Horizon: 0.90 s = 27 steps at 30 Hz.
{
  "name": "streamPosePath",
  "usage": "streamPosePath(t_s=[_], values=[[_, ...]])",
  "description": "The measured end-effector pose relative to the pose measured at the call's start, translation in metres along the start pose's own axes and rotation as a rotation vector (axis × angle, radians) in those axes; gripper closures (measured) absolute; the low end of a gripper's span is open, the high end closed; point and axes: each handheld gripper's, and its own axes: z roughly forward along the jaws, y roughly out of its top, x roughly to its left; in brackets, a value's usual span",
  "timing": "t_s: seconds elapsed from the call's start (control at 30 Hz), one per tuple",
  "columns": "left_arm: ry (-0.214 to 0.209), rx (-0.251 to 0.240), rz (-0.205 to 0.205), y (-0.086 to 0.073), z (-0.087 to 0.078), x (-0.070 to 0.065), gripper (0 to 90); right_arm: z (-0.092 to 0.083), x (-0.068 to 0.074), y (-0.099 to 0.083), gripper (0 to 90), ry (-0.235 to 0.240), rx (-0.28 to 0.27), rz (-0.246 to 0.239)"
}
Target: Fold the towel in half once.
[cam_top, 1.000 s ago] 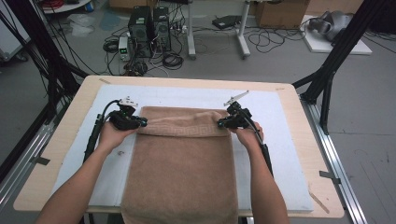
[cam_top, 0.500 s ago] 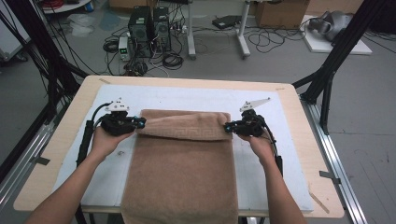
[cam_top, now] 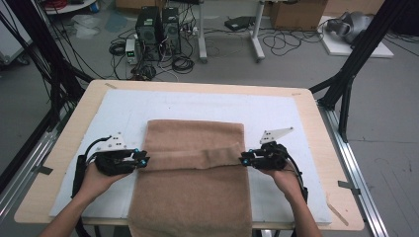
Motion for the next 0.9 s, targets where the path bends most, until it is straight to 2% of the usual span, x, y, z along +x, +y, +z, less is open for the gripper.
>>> streamPosePath(t_s=[0.1, 0.17, 0.23, 0.3, 0.33, 0.37, 0.5, 0.57, 0.67, 0.7, 0.83, 0.9], values=[[0.025, 0.0, -0.018, 0.004, -0.002, 0.008, 64.7, -0.009, -0.003, 0.005, 64.0, -0.017, -0.035, 0.017], [0.035, 0.005, -0.038, 0.004, 0.004, 0.013, 64.5, -0.008, -0.005, 0.011, 61.8, -0.024, -0.037, 0.02], [0.046, 0.034, -0.035, 0.003, 0.011, 0.014, 63.8, -0.001, -0.005, 0.016, 58.9, -0.033, -0.023, 0.014], [0.032, 0.065, -0.041, -0.001, 0.017, 0.014, 62.2, 0.008, -0.003, 0.017, 56.6, -0.011, 0.0, 0.015], [0.031, 0.077, -0.03, -0.002, 0.019, 0.012, 62.0, 0.013, -0.001, 0.016, 56.2, 0.001, 0.014, 0.01], [0.025, 0.076, -0.024, -0.003, 0.02, 0.01, 62.0, 0.017, 0.002, 0.014, 56.0, 0.005, 0.029, -0.007], [0.01, 0.087, -0.016, -0.008, 0.02, 0.006, 61.5, 0.027, 0.008, 0.004, 54.7, 0.029, 0.073, -0.008], [-0.004, 0.107, -0.015, -0.013, 0.021, 0.002, 61.2, 0.029, 0.012, -0.002, 54.8, 0.047, 0.064, -0.007], [-0.018, 0.154, 0.029, -0.019, 0.023, -0.006, 61.2, 0.029, 0.021, -0.01, 55.6, 0.064, 0.082, -0.027], [-0.026, 0.159, 0.031, -0.022, 0.024, -0.008, 61.9, 0.029, 0.023, -0.013, 56.0, 0.063, 0.085, -0.034], [-0.032, 0.168, 0.008, -0.031, 0.026, -0.007, 62.8, 0.03, 0.029, -0.022, 58.3, 0.05, 0.115, -0.047], [-0.027, 0.162, 0.007, -0.033, 0.026, -0.008, 65.1, 0.031, 0.03, -0.023, 62.7, 0.045, 0.118, -0.045]])
